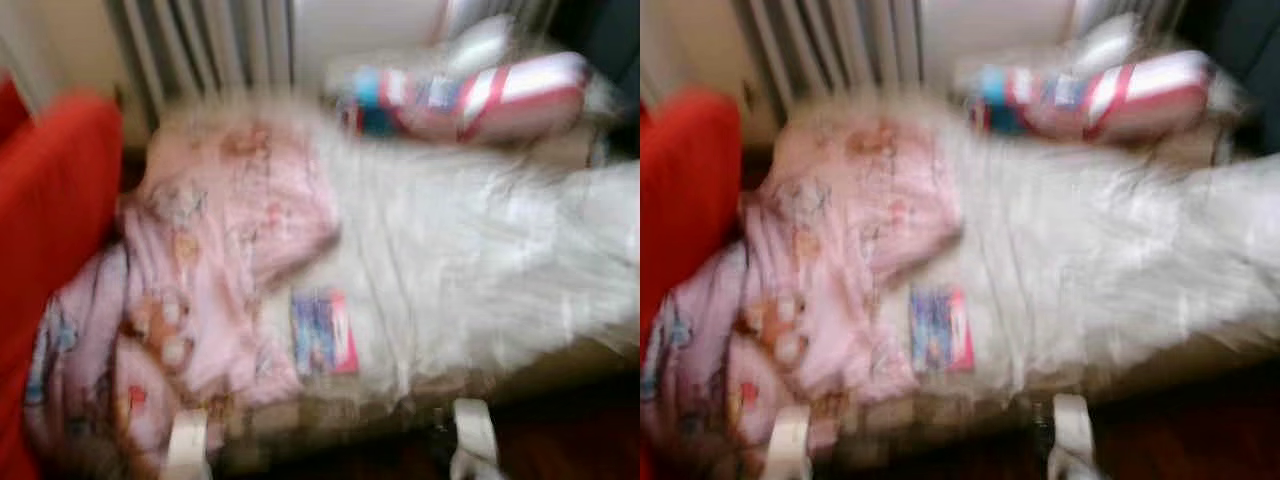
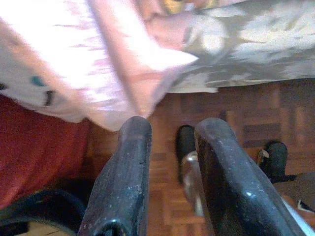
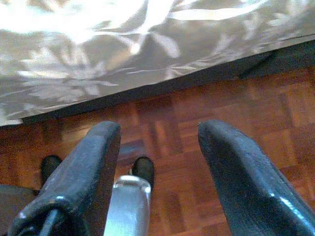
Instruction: Clean up the room
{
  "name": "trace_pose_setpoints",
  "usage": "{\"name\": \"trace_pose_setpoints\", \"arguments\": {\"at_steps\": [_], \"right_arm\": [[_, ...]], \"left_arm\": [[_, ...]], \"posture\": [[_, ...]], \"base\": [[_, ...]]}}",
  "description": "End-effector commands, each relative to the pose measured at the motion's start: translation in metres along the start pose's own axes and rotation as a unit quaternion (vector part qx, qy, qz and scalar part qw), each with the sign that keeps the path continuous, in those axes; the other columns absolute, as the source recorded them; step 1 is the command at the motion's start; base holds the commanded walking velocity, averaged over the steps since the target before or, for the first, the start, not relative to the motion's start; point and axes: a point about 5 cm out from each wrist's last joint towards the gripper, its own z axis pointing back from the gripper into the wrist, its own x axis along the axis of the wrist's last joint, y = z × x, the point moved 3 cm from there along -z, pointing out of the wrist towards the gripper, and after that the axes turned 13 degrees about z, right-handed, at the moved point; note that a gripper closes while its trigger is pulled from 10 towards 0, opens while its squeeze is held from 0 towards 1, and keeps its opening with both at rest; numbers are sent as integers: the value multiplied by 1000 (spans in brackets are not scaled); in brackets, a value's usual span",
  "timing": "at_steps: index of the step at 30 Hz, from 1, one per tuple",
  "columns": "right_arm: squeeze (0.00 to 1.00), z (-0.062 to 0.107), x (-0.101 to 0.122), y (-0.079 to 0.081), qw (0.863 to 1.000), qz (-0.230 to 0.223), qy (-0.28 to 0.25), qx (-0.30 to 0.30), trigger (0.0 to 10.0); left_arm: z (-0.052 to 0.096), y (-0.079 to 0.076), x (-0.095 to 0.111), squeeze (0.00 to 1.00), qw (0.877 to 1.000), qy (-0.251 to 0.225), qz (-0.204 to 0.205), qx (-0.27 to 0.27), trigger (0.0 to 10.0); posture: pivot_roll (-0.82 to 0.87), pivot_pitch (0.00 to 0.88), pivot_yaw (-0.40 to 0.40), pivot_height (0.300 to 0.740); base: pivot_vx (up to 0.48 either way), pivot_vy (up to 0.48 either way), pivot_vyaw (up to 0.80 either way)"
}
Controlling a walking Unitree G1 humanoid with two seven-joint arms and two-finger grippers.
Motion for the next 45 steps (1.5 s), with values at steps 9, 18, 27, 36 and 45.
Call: {"name": "trace_pose_setpoints", "arguments": {"at_steps": [9,18,27,36,45], "right_arm": [[0,2,-9,-10,1000,6,13,-10,10000],[0,2,-9,-10,1000,9,14,-10,10000],[0,2,-9,-9,1000,10,15,-8,10000],[0,2,-9,-10,1000,11,15,-8,10000],[0,2,-8,-10,1000,11,13,-9,10000]], "left_arm": [[1,-4,-8,0,1000,8,10,-12,10000],[1,-7,-9,1000,999,17,-26,-27,10000],[1,-9,-10,1000,999,16,-22,-28,10000],[1,-8,-11,0,999,17,-17,-25,10000],[1,-6,-12,0,999,23,-17,-21,10000]], "posture": [[-118,67,-19,740],[-120,55,-16,740],[-119,50,-17,740],[-118,63,-20,740],[-120,70,-18,740]], "base": [[0,0,0],[0,0,0],[0,0,0],[0,0,0],[0,0,0]]}}
